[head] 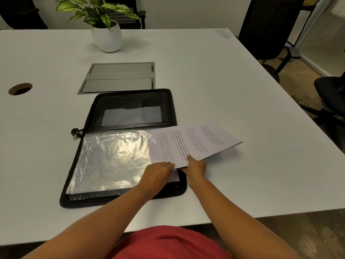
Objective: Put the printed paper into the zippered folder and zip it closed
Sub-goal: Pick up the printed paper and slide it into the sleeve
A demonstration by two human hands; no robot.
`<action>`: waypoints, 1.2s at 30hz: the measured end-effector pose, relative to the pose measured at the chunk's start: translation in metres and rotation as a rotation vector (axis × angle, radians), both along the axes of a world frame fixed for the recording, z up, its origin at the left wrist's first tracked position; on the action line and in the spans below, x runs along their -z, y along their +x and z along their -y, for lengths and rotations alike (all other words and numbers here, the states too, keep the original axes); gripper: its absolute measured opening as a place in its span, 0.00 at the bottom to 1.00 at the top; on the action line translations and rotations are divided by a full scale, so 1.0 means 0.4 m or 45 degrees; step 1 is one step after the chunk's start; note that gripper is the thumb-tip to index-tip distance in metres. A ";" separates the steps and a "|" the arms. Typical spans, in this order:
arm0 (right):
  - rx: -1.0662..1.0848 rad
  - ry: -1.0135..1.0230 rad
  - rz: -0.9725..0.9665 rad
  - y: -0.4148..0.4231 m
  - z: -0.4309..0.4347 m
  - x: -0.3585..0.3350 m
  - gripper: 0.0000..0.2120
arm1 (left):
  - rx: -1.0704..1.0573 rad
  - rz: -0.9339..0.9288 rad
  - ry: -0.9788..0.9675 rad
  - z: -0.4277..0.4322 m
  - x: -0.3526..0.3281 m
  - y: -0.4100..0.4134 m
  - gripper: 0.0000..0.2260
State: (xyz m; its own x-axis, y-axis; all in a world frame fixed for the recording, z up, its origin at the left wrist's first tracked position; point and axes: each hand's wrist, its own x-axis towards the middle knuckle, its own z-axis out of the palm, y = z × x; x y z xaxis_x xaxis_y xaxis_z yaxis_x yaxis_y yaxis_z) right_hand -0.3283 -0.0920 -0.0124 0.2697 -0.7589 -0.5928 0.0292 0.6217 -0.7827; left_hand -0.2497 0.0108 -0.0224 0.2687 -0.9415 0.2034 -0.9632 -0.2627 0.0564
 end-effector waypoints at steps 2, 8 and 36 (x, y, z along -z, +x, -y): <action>-0.021 0.018 0.020 0.003 -0.009 -0.001 0.19 | -0.015 0.011 -0.012 0.000 -0.002 -0.001 0.11; 0.152 -0.039 -0.148 -0.039 0.068 0.018 0.16 | -0.025 0.059 -0.017 -0.001 -0.005 0.002 0.12; -0.081 -0.069 -0.212 -0.040 0.051 0.015 0.17 | -0.041 0.030 0.035 0.021 0.022 0.003 0.14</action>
